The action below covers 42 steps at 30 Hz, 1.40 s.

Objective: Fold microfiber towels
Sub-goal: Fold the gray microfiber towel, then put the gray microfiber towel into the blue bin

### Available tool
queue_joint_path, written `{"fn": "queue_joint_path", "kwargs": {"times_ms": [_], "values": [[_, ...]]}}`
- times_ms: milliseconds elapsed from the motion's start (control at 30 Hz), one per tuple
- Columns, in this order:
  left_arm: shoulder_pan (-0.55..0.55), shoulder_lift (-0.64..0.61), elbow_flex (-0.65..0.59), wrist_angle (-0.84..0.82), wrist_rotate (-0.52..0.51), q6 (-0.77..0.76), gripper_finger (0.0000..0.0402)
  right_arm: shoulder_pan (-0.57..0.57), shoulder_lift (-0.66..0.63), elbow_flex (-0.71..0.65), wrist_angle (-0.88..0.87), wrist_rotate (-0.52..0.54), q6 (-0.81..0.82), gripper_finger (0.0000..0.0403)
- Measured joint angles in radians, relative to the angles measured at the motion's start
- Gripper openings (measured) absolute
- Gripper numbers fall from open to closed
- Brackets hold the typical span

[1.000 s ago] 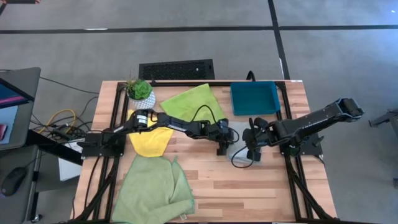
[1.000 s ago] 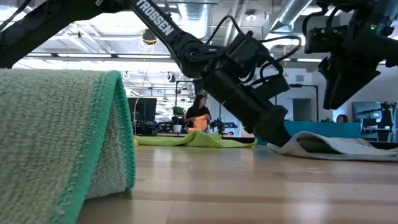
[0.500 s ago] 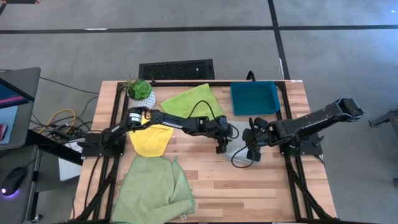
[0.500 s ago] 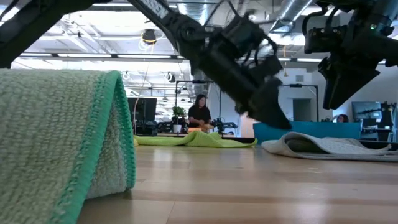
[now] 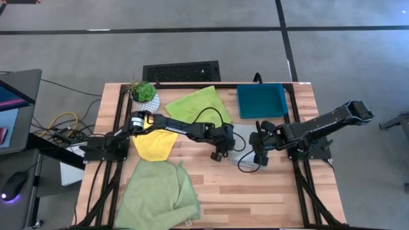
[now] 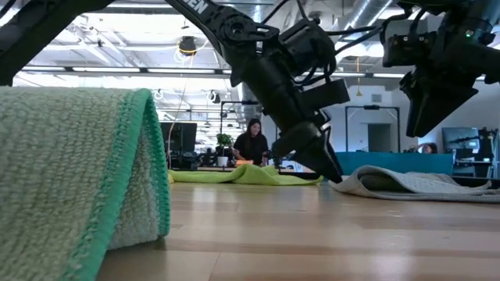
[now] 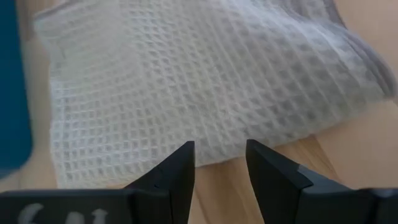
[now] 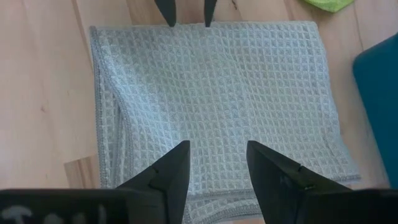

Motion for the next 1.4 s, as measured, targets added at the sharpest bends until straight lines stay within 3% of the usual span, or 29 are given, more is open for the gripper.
{"fn": "queue_joint_path", "kwargs": {"times_ms": [267,767,1100,1200,1400], "values": [[0.0,0.0,0.0,-0.036,-0.003,0.115,0.0138,0.0,0.0,0.0,0.0,0.0,0.0,0.0182],[-0.011,0.064,-0.003,0.136,-0.012,0.218,0.0137,0.0,0.0,0.0,0.005,0.0,-0.001,0.0182],[-0.014,0.067,-0.004,0.152,0.003,0.283,0.0135,0.0,0.0,0.0,0.0,0.0,-0.001,0.0182],[-0.014,0.068,-0.004,0.151,0.005,0.289,0.0111,-0.001,0.0,0.0,0.0,0.0,-0.001,0.0182],[-0.016,0.07,-0.006,0.155,0.005,0.312,0.0018,-0.001,0.0,0.0,0.0,0.0,0.0,0.0182]]}}
